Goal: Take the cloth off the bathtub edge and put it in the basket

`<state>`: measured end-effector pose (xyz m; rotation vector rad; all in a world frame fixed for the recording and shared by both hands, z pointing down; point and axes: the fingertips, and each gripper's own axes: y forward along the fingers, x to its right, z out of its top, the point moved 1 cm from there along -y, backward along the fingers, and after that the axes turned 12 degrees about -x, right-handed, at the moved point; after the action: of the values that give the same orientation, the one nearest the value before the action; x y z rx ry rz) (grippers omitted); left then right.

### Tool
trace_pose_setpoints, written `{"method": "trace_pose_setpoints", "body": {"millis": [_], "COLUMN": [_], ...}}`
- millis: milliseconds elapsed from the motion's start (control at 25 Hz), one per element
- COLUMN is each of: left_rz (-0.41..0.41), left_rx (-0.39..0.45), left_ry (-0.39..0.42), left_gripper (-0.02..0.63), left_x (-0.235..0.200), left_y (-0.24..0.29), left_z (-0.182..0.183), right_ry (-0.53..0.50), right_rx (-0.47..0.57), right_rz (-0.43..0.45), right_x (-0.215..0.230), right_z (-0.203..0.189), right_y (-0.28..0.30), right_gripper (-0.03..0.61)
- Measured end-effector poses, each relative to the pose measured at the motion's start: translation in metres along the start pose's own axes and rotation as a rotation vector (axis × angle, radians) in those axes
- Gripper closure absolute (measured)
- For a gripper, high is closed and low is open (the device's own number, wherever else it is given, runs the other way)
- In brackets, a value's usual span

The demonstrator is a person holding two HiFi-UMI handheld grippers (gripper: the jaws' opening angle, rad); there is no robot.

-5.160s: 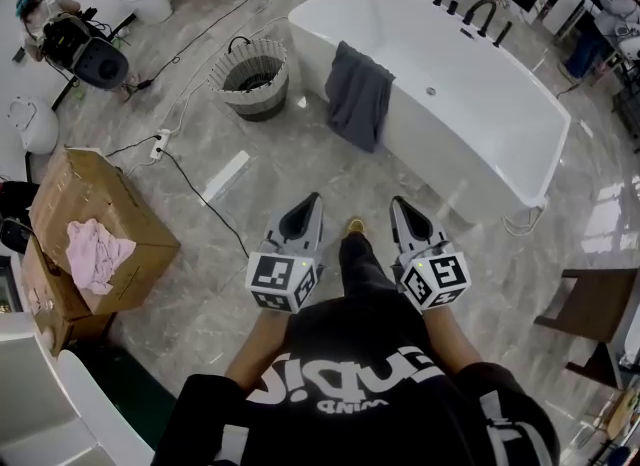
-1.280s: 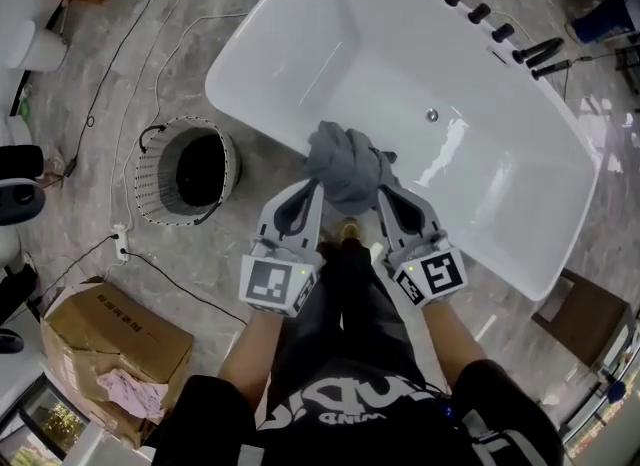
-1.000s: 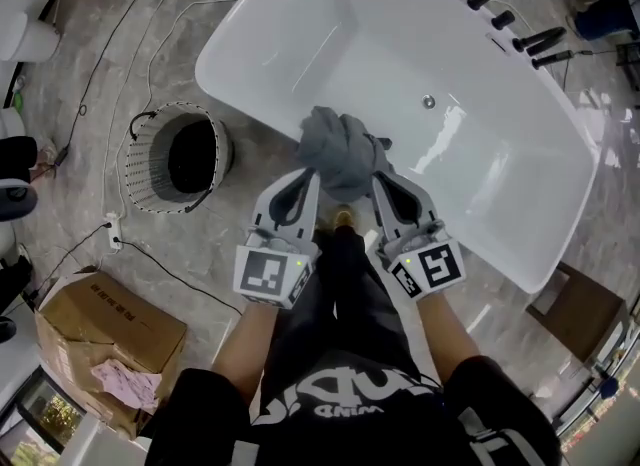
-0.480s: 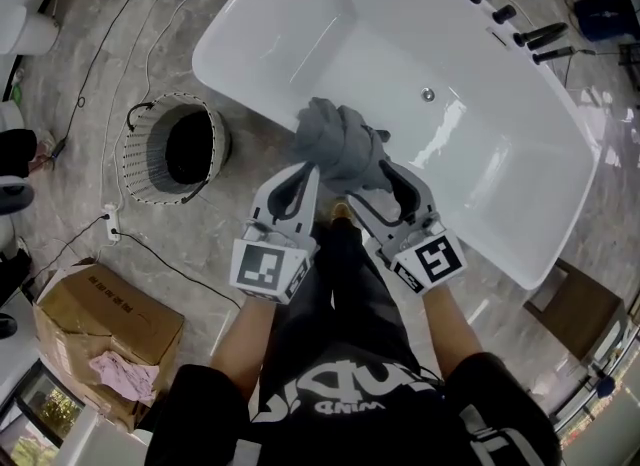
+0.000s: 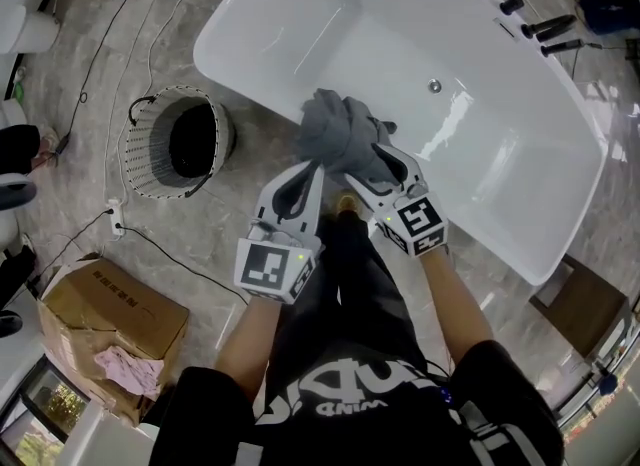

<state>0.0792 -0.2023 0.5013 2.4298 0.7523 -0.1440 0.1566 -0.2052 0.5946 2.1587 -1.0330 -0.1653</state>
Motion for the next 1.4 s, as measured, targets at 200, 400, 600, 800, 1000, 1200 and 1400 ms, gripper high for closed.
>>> {"method": "trace_pose_setpoints", "body": {"millis": [200,400,600,800,1000,1200,1400], "left_rz": [0.001,0.008,0.004,0.005,0.007,0.011,0.012], "left_rx": [-0.014,-0.031,-0.052,-0.074,-0.085,-0.093,-0.098], "left_ry": [-0.004,-0.019,-0.028,-0.04,-0.045,-0.059,-0.066], "left_gripper": [0.6,0.6,0.6,0.6,0.6,0.6,0.6], "left_x": [-0.003,-0.008,-0.012,-0.018,-0.026,-0.033,-0.033], "left_y": [-0.001,-0.002,-0.001,0.0,-0.001,-0.003,-0.003], "left_z": [-0.007,-0.019,-0.029,-0.037,-0.041,-0.045,-0.049], "right_ry": [-0.024,-0.052,-0.044,-0.027,-0.01,-0.028,-0.102], "right_rx": [-0.131,-0.306,-0.418,-0.513,-0.564,-0.624,-0.677], "right_rz": [-0.045,-0.064,-0.045,-0.052,-0.049,-0.043,-0.045], "right_x": [0.018,0.034,0.043,0.052,0.056,0.057,0.058], "right_z": [-0.037,-0.081,-0.102,-0.121,-0.133,-0.139,-0.14], "right_y": [0.047,0.094,0.124,0.144,0.159,0.169,0.174], "right_gripper": [0.328,0.328,0.328,0.318,0.308,0.305,0.307]}}
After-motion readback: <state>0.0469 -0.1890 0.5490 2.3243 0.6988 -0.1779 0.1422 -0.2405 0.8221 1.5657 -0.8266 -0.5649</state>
